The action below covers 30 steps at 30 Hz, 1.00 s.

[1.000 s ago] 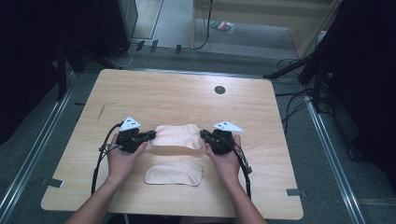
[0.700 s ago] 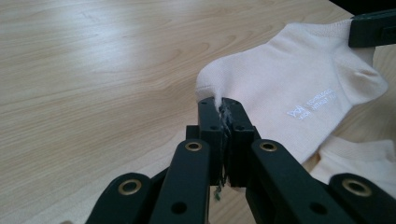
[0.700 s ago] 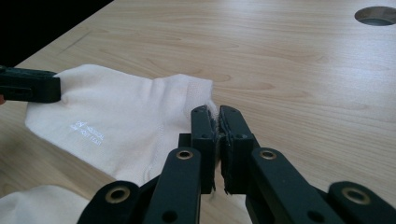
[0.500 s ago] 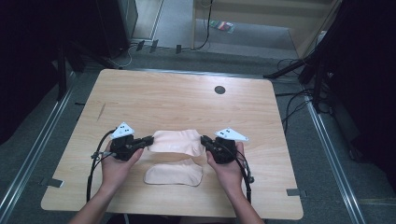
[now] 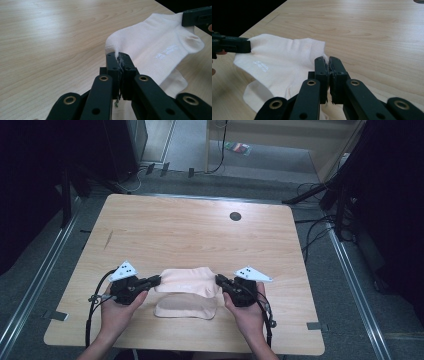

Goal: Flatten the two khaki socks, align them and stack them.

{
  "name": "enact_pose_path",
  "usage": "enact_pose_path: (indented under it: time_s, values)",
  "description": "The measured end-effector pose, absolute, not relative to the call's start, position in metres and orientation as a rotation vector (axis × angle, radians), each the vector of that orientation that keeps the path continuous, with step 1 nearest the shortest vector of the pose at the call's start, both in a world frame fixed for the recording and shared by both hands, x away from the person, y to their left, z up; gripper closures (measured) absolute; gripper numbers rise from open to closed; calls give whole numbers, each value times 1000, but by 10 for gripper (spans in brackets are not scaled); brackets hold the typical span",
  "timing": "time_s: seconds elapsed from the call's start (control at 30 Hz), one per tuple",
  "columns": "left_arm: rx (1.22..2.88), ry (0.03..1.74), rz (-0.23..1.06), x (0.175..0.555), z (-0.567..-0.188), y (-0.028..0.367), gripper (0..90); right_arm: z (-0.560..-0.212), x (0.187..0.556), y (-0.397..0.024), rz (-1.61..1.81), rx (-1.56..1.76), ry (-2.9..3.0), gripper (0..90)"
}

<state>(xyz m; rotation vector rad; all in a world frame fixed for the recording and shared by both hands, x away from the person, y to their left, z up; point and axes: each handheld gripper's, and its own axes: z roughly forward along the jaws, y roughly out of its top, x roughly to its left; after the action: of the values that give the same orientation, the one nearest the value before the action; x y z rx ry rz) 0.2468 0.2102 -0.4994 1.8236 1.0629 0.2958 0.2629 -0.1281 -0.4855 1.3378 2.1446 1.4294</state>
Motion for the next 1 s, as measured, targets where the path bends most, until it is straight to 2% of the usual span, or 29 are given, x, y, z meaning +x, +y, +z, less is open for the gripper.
enact_pose_path:
  time_s: [0.53,1.0]
  values:
    - [1882,1066,291,218,-515,216,893,-503,238,-132,1371,1323,2217,871]
    - [1966,1041,315,211,-529,200,892,-521,238,-130,1320,1324,2264,868]
